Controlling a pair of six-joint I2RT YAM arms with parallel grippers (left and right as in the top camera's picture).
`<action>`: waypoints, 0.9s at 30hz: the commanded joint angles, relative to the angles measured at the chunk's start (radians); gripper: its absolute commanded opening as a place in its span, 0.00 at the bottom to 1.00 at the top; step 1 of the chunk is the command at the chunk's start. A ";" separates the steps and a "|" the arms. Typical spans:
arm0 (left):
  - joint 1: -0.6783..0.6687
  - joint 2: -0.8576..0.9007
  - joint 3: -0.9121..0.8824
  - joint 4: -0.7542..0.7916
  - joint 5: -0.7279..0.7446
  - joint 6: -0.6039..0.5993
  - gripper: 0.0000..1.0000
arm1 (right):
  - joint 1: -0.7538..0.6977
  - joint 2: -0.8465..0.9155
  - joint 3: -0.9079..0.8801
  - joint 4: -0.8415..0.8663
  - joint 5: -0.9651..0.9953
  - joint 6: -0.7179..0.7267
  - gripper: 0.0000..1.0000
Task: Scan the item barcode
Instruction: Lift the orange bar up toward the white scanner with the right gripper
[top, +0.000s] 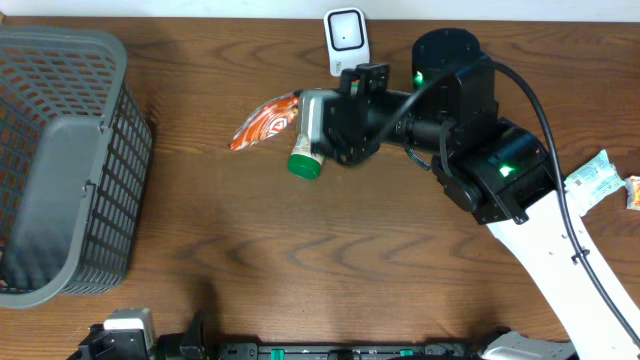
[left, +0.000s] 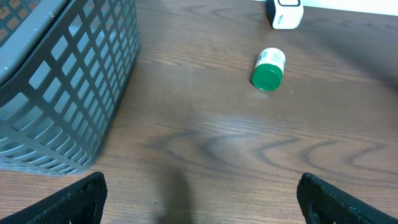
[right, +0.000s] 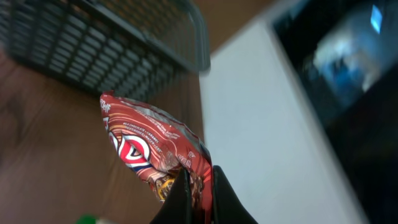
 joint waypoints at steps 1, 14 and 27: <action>0.004 -0.003 0.003 0.002 0.010 0.016 0.98 | 0.003 -0.002 0.007 0.019 -0.224 -0.289 0.01; 0.004 -0.003 0.003 0.002 0.010 0.016 0.98 | -0.028 0.009 0.007 0.019 -0.737 -0.838 0.01; 0.004 -0.003 0.003 0.002 0.010 0.016 0.98 | -0.072 0.044 0.007 0.267 -0.869 -1.060 0.01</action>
